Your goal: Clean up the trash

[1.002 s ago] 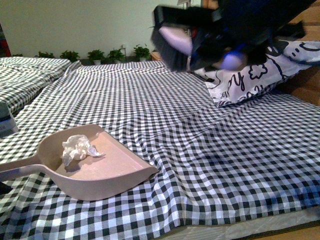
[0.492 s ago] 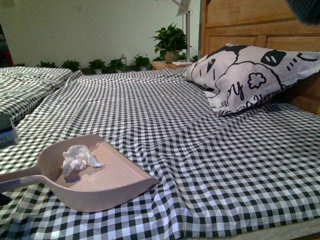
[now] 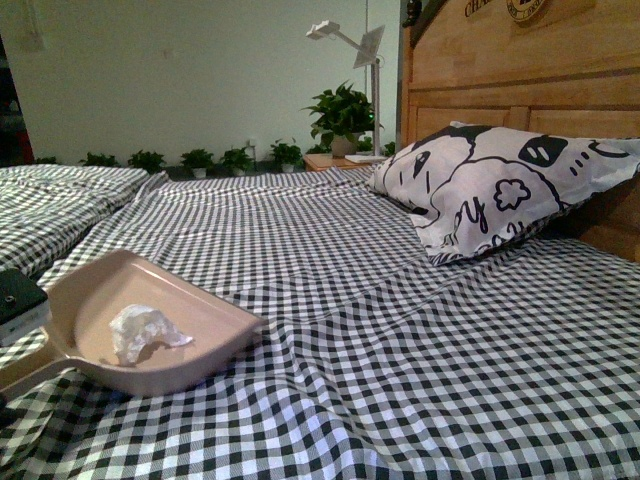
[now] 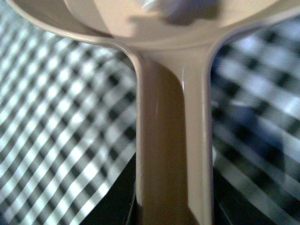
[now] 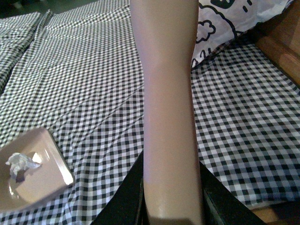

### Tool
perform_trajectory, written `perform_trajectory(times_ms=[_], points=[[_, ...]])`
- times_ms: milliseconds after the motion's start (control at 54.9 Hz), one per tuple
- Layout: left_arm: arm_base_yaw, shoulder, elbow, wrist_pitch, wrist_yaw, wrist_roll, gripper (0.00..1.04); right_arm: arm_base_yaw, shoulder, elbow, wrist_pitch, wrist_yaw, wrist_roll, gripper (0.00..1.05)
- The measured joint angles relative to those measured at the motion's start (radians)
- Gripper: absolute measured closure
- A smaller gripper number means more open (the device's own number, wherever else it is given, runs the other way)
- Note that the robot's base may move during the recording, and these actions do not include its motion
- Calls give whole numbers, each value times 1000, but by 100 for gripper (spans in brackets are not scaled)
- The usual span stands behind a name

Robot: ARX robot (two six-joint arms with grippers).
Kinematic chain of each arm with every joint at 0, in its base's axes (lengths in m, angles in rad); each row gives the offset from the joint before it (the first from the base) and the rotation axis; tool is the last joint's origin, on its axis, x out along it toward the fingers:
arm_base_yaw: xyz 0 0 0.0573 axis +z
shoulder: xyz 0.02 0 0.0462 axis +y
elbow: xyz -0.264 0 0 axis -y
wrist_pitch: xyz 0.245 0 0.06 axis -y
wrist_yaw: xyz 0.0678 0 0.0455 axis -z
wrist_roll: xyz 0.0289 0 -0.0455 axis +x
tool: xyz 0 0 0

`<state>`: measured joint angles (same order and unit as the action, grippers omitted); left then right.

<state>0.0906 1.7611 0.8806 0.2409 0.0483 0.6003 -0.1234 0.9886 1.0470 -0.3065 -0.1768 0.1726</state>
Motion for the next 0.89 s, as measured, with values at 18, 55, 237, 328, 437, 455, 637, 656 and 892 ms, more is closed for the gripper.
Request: perform_trajectory(times_ms=[18, 55, 237, 328, 437, 455, 637, 656, 892], points=[[-8, 8, -19, 100, -42, -80, 79, -2, -10, -2, -6, 0, -1, 84], [-19, 18, -27, 224, -108, -201, 79, -5, -27, -5, -14, 5, -1, 84], [-45, 27, 136, 382, -179, -651, 79, -6, -137, -24, -81, 26, -6, 84], [-68, 53, 229, 333, -177, -671, 79, -13, -170, -21, -111, 21, -5, 84], [-89, 42, 294, 308, -180, -668, 79, -52, -188, 8, -137, -3, 0, 84], [-90, 40, 294, 307, -180, -668, 79, -56, -190, 10, -138, -6, 0, 84], [-112, -52, 253, 286, -205, -627, 79, -130, -234, 47, -178, -97, 19, 84], [-115, -70, 241, 283, -209, -623, 79, -139, -241, 50, -184, -110, 19, 84], [-159, -274, 73, 247, -250, -558, 79, -185, -308, 60, -241, -190, 31, 84]])
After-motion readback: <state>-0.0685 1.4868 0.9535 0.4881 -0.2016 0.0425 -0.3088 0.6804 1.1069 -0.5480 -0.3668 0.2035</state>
